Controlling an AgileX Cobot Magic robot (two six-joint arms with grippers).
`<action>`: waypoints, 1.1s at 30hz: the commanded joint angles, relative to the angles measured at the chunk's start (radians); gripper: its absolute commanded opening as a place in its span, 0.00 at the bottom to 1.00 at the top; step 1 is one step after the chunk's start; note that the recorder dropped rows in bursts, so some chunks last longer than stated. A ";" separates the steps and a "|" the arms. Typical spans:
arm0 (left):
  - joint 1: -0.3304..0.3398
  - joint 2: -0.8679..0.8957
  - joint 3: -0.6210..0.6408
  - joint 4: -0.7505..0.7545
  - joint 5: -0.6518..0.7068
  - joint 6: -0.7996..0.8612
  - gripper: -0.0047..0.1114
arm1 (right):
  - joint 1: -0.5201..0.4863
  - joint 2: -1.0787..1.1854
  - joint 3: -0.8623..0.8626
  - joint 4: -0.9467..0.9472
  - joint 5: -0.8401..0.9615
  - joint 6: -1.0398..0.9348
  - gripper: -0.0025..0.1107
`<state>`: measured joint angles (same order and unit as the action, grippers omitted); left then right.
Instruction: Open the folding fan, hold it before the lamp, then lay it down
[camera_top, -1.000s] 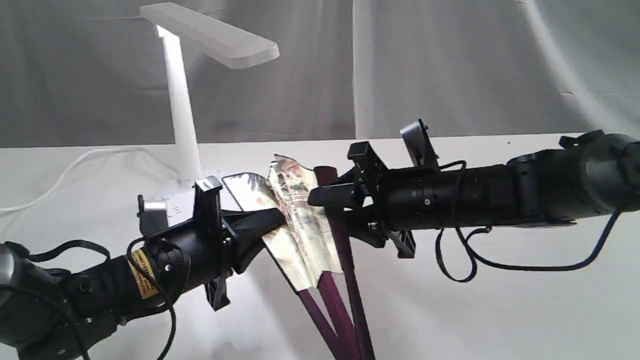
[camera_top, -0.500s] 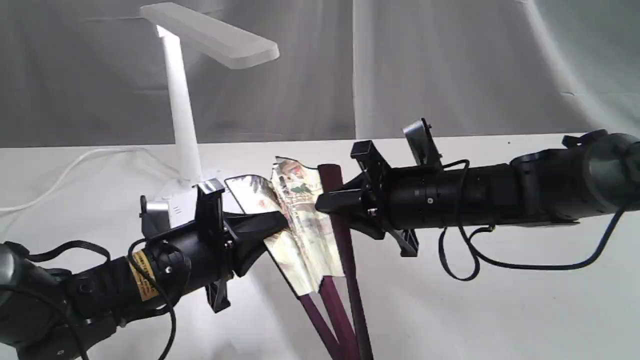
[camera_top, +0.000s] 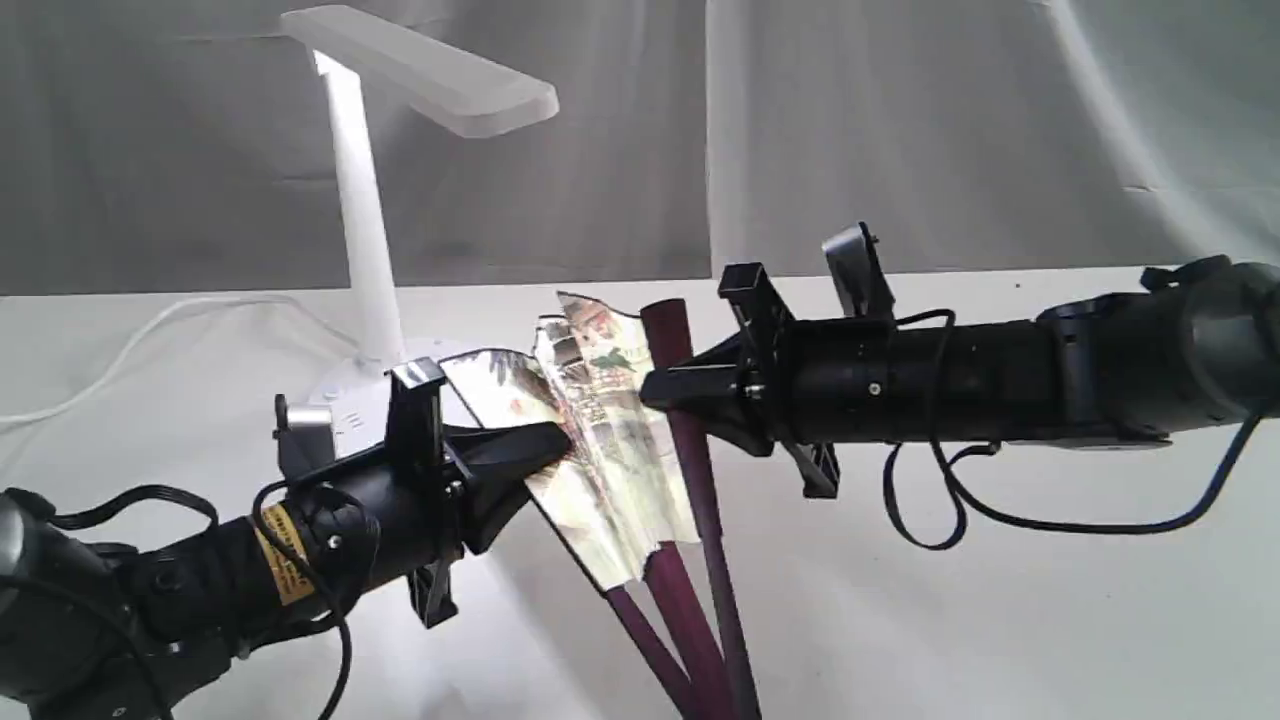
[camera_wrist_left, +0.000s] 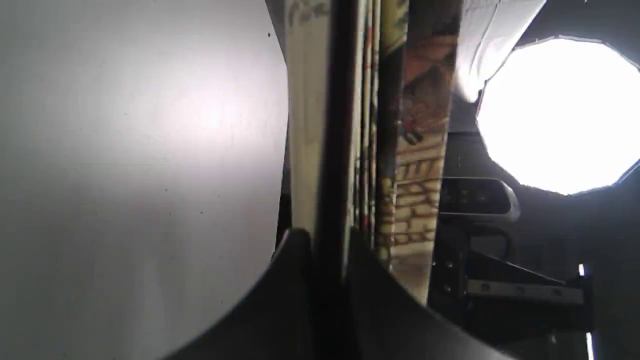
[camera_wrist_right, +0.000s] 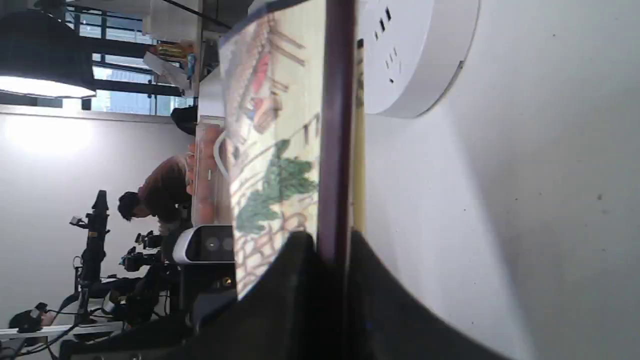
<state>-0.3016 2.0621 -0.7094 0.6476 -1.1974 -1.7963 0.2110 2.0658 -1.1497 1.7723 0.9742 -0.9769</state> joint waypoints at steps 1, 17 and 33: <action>0.001 -0.046 0.039 -0.120 -0.024 -0.001 0.04 | -0.025 -0.001 -0.004 -0.028 0.037 0.003 0.02; -0.001 -0.239 0.219 -0.320 -0.024 0.047 0.04 | -0.165 -0.001 -0.004 -0.028 0.244 0.042 0.02; -0.033 -0.387 0.341 -0.459 -0.024 0.071 0.04 | -0.339 -0.005 0.023 -0.045 0.247 0.075 0.02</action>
<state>-0.3191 1.6997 -0.3738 0.2392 -1.1819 -1.7033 -0.0996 2.0658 -1.1423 1.7688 1.2286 -0.8676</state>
